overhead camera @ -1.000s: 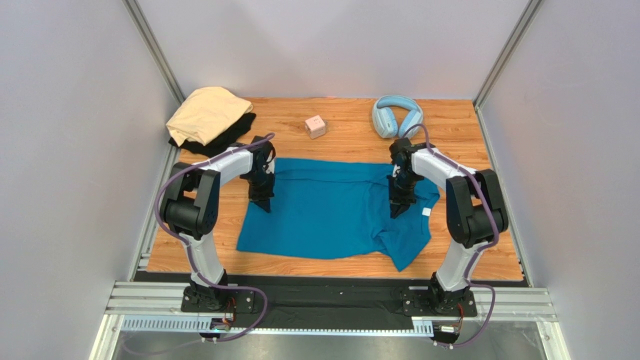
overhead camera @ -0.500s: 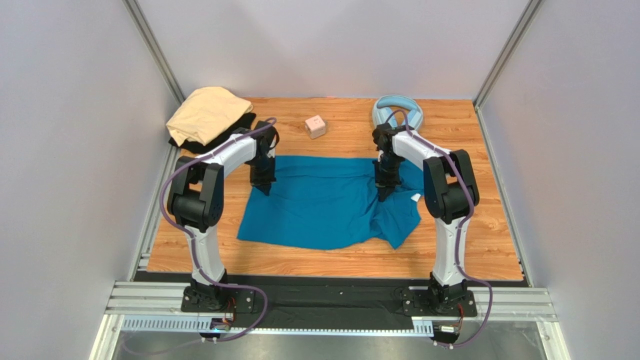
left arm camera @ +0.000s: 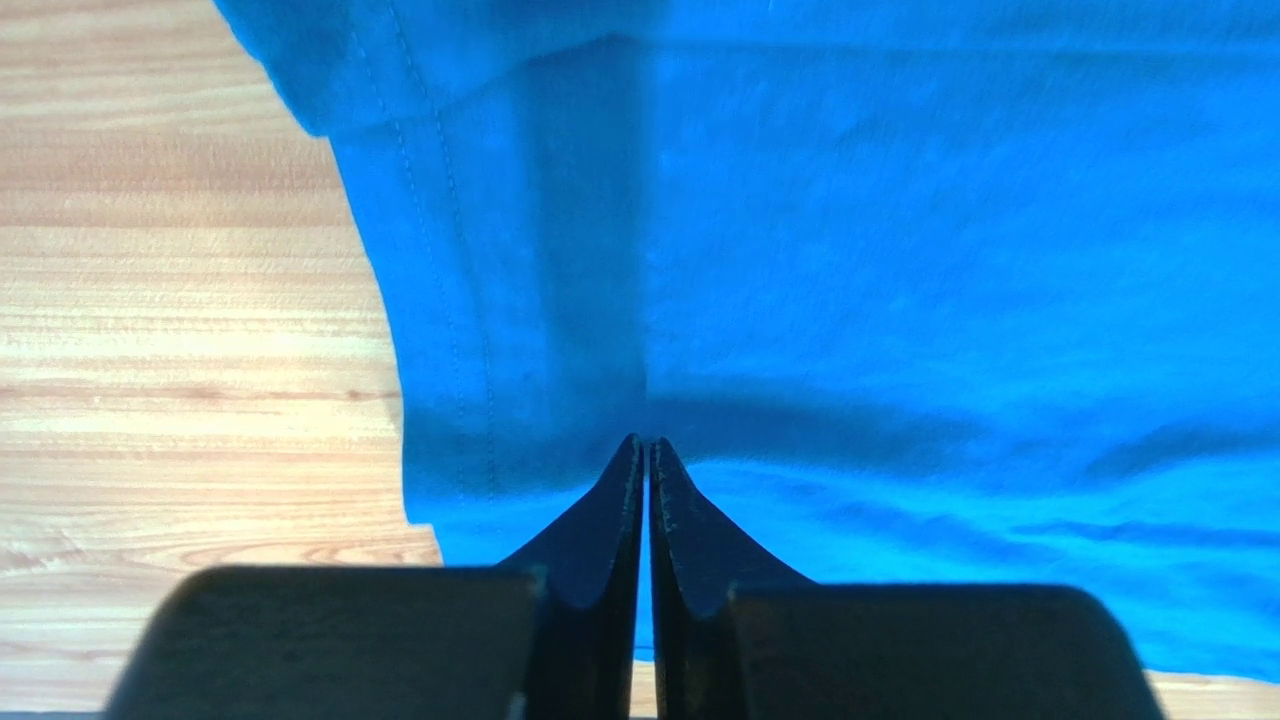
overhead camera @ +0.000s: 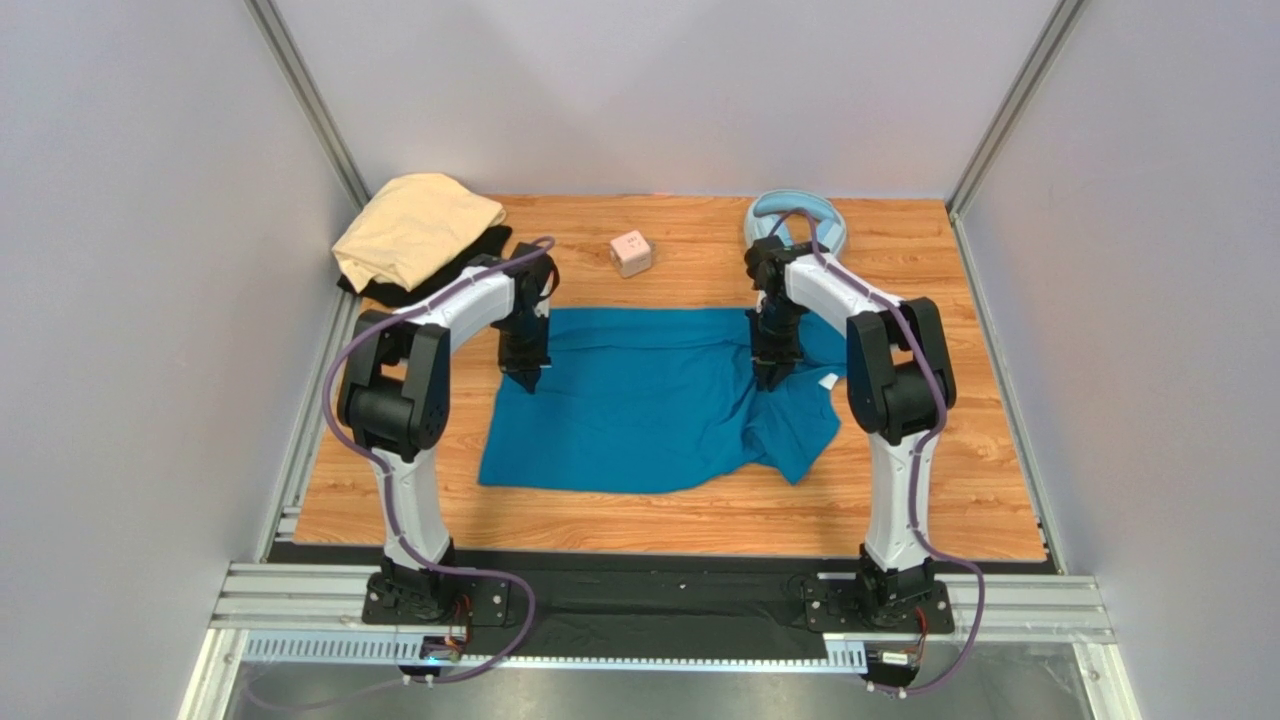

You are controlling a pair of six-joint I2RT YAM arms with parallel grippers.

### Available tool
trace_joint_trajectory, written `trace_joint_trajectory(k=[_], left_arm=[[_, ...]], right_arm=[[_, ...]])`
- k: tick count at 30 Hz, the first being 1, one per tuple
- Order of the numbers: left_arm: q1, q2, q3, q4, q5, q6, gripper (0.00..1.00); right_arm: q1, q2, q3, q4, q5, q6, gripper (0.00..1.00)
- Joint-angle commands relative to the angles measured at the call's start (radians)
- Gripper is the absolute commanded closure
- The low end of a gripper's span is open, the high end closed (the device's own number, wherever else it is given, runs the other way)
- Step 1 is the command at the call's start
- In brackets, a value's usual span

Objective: Fold and stack the t-shirts

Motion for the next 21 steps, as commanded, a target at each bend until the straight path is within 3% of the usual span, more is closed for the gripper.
trace_joint_trajectory(k=[1,6,11,21], left_arm=[[0.004,-0.105,-0.020,-0.018,0.000,0.019,0.89],[0.004,-0.208,-0.073,-0.023,0.010,0.041,0.88],[0.004,-0.254,-0.138,-0.014,0.012,0.047,0.89],[0.004,-0.325,-0.199,0.003,0.044,0.035,0.89]], right_arm=[[-0.006,-0.251,-0.052,-0.025,0.036,-0.014,0.72],[0.005,-0.416,-0.199,-0.048,0.020,-0.008,0.64],[0.085,-0.503,-0.336,-0.083,-0.007,0.010,0.62],[0.220,-0.413,-0.373,-0.068,-0.008,0.016,0.58]])
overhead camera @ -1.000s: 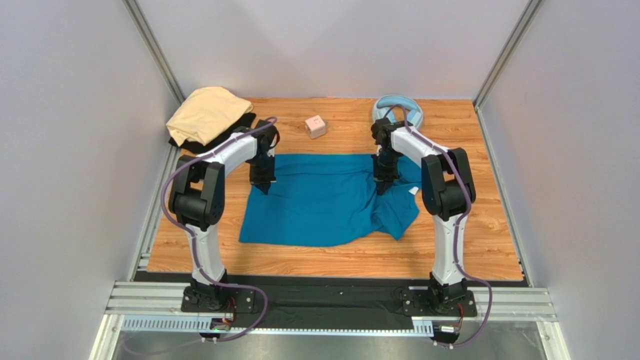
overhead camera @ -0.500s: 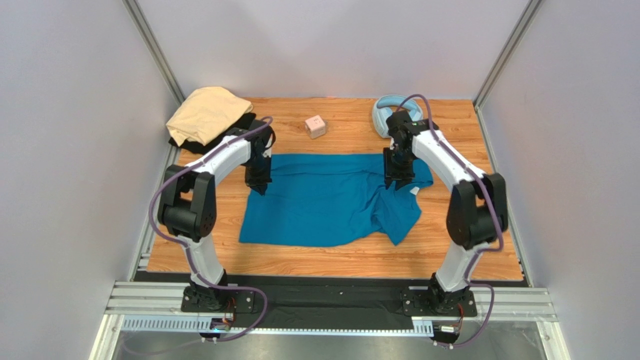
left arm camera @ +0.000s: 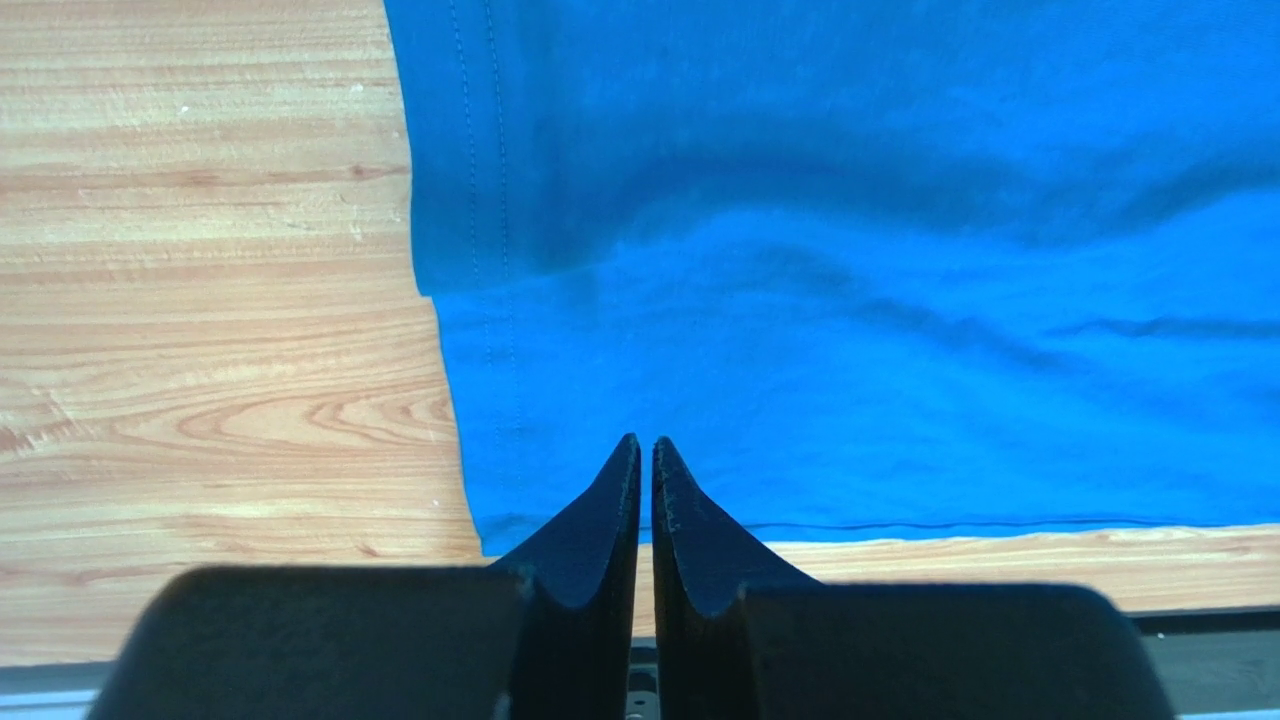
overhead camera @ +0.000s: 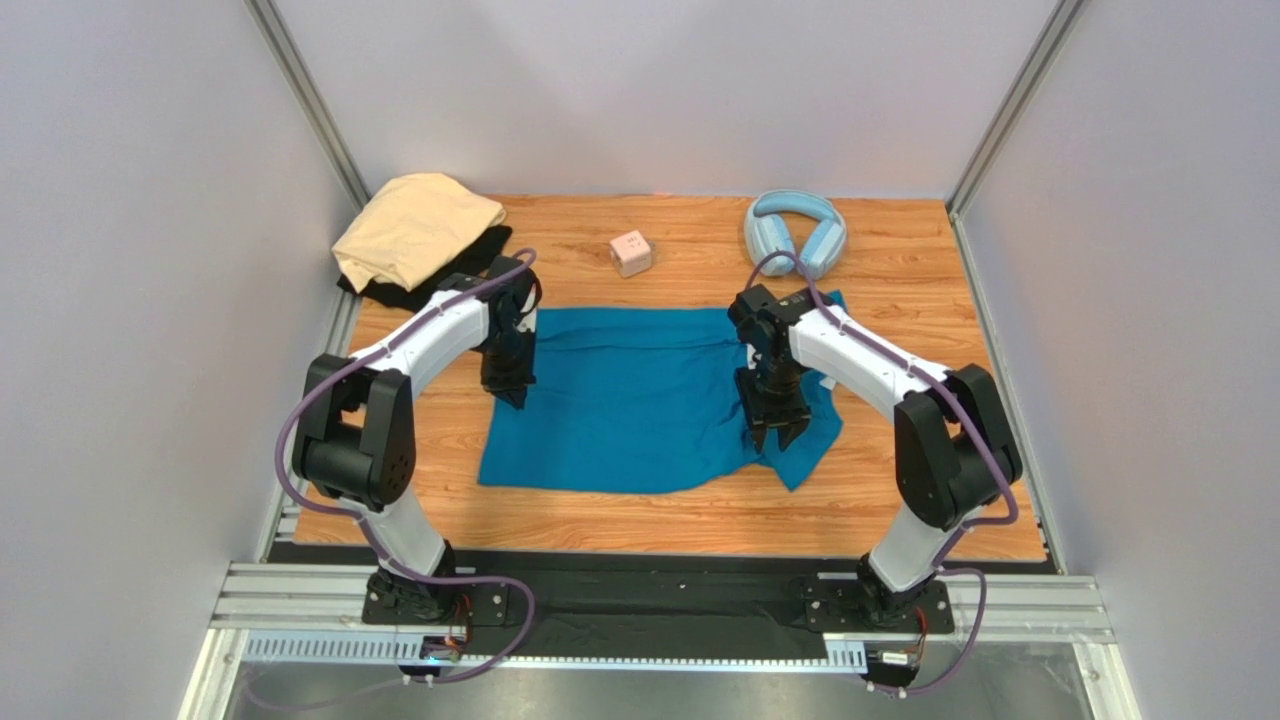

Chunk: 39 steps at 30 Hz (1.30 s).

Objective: Fold and stack the t-shirts

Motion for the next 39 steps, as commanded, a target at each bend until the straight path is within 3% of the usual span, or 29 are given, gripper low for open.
trace_joint_trajectory(k=[1,24,39], left_arm=[[0.004,-0.074,-0.011,0.009,0.003,0.009,0.89],[0.004,-0.071,-0.062,0.017,0.006,0.005,0.90],[0.004,-0.068,-0.074,0.019,0.006,-0.012,0.90]], right_arm=[[0.041,0.043,0.020,0.016,-0.009,-0.007,0.58],[0.071,0.210,-0.043,0.111,-0.107,-0.063,0.58],[0.059,0.268,0.081,0.069,0.123,-0.050,0.58]])
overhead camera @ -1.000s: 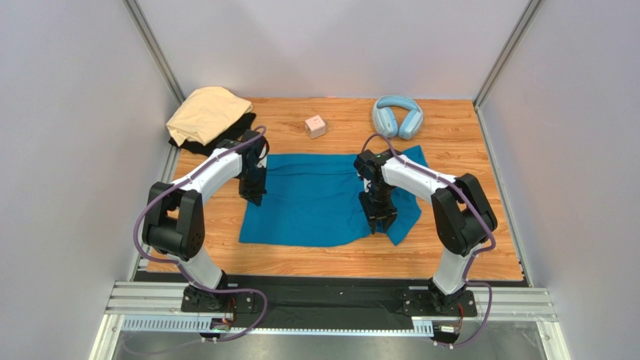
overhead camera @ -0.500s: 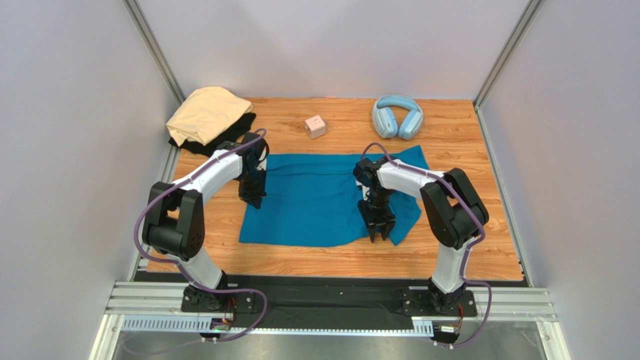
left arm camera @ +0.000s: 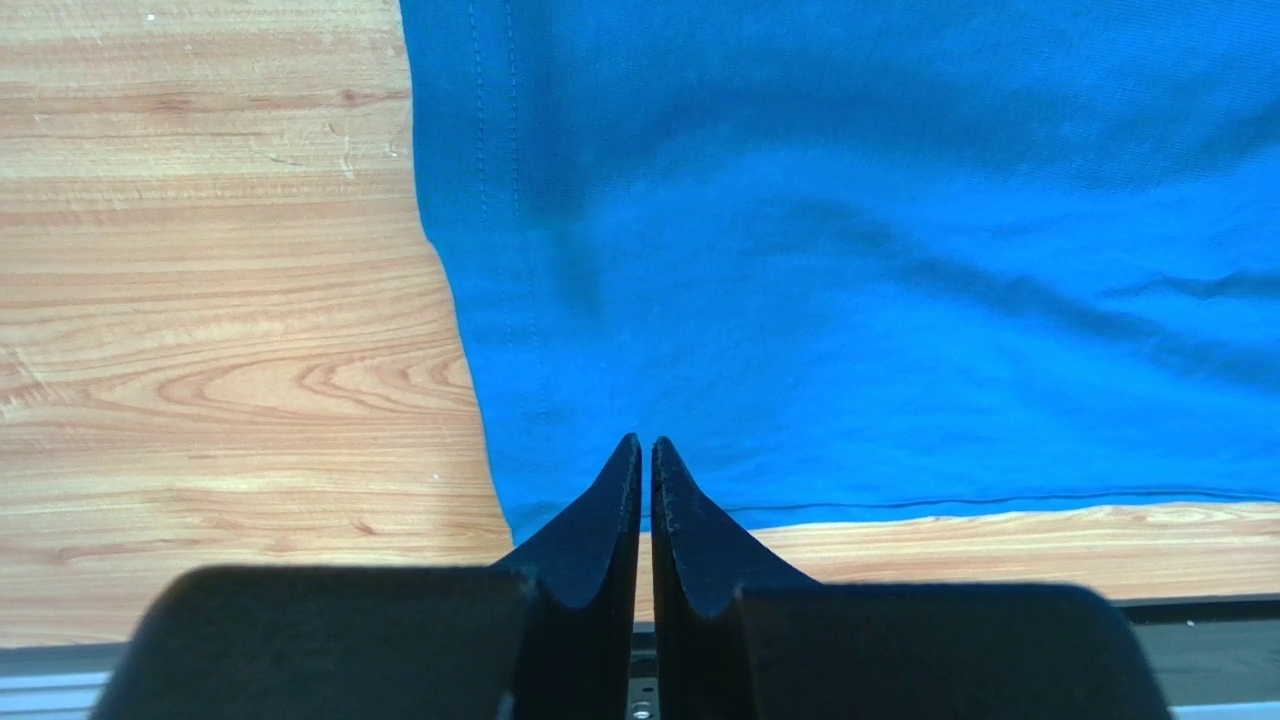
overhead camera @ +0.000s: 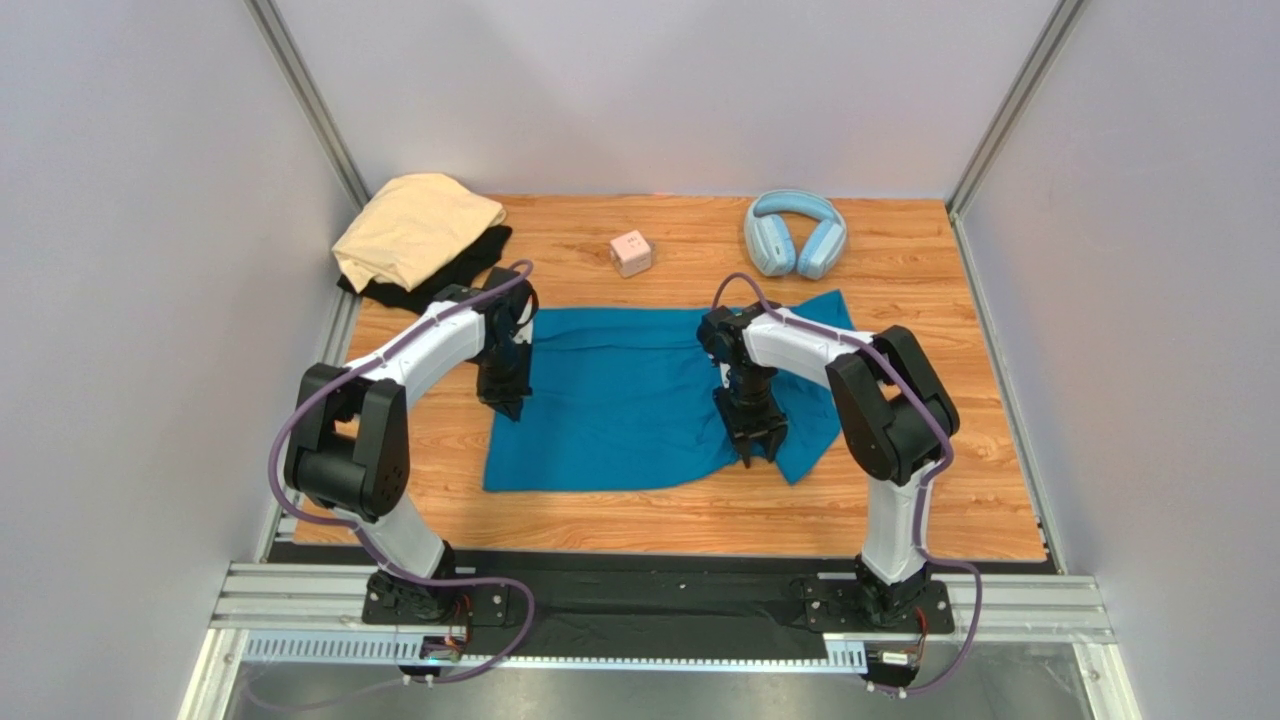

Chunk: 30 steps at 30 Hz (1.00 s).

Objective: Fold and stack the t-shirts

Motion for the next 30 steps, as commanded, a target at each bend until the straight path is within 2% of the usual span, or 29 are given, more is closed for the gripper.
trace_joint_trajectory(k=[1,19,21,25,27,30], left_arm=[[0.004,-0.012,0.006,0.013,0.005,-0.012,0.90],[0.002,0.028,0.022,0.018,0.026,-0.005,0.90],[0.004,0.030,0.024,0.018,0.029,-0.001,0.90],[0.004,0.030,0.022,0.019,0.029,-0.001,0.90],[0.002,0.030,0.019,0.021,0.029,0.002,0.90],[0.002,0.031,0.019,0.024,0.049,0.005,0.90]], right_arm=[[-0.011,0.004,0.047,0.009,0.099,-0.002,0.58],[-0.047,0.056,0.086,0.018,0.102,-0.013,0.60],[-0.048,0.067,0.084,0.029,0.098,-0.018,0.66],[-0.048,0.098,0.089,0.029,0.081,-0.021,0.96],[-0.048,0.098,0.090,0.022,0.079,-0.019,1.00],[-0.047,0.052,0.087,0.003,0.100,-0.010,1.00]])
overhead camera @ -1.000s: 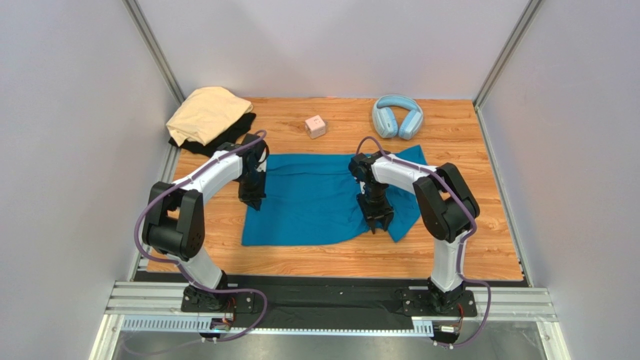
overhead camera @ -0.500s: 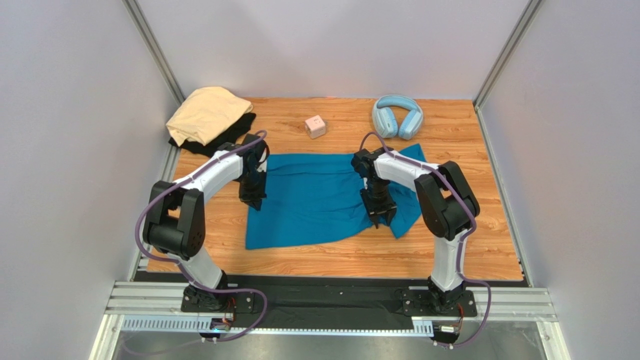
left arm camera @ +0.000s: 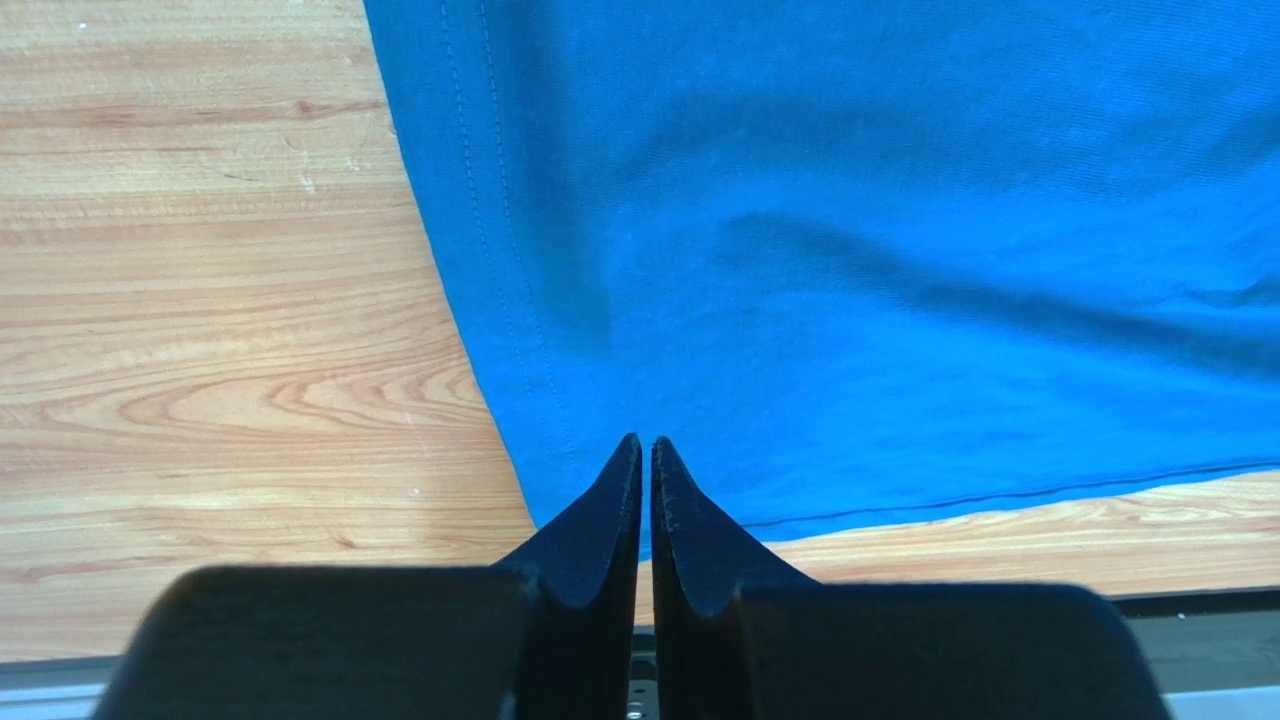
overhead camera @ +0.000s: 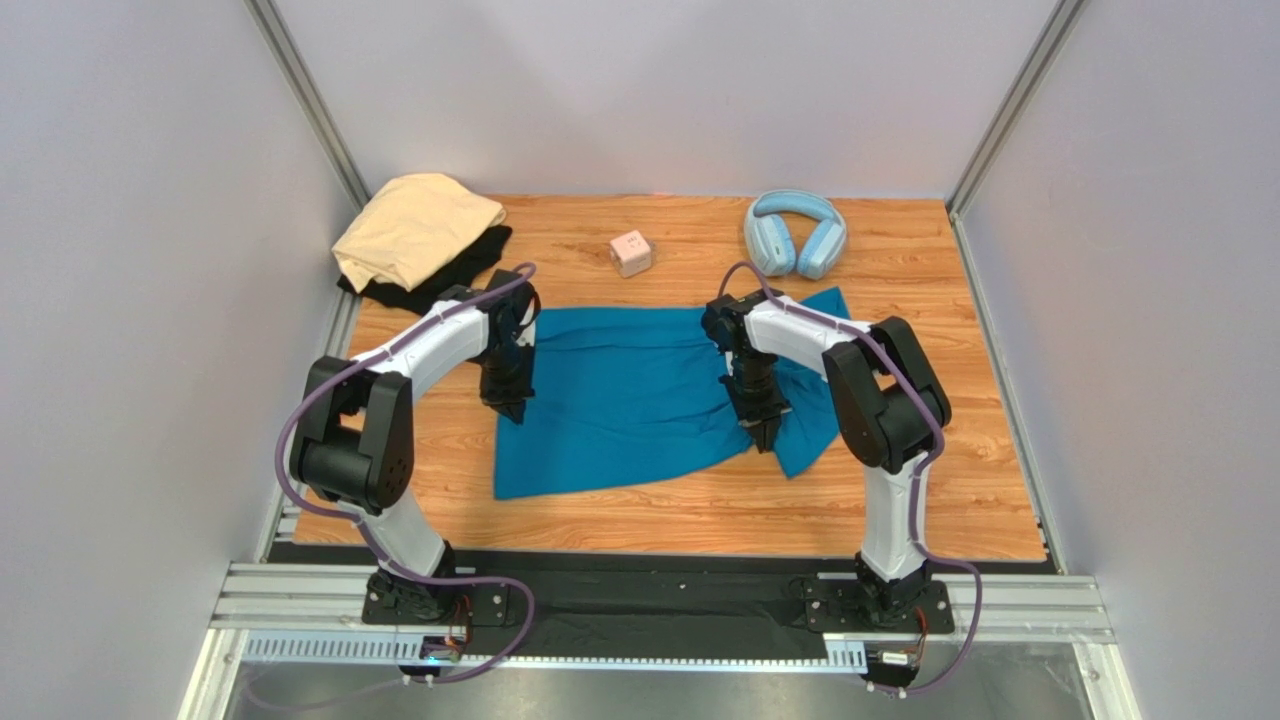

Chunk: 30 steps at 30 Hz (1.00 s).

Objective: Fold and stack the t-shirts

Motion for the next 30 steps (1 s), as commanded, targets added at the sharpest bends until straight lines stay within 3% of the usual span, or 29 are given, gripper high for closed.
trace_joint_trajectory(k=[1,12,17,24,30], left_arm=[[0.002,-0.002,0.019,0.020,0.038,0.007,0.90],[-0.059,0.032,0.055,0.029,0.106,0.018,0.90],[-0.065,0.043,0.065,0.032,0.114,0.036,0.90],[-0.065,0.047,0.075,0.029,0.117,0.062,0.90],[-0.065,0.057,0.079,0.023,0.124,0.070,0.90]], right_arm=[[-0.003,-0.024,0.008,0.027,0.044,0.005,1.00],[0.003,-0.190,0.190,-0.158,0.138,0.019,1.00],[0.009,-0.109,0.389,-0.277,0.149,-0.005,1.00],[-0.003,0.024,0.602,-0.286,0.201,-0.007,1.00],[-0.017,0.182,0.730,-0.303,0.138,-0.004,0.97]])
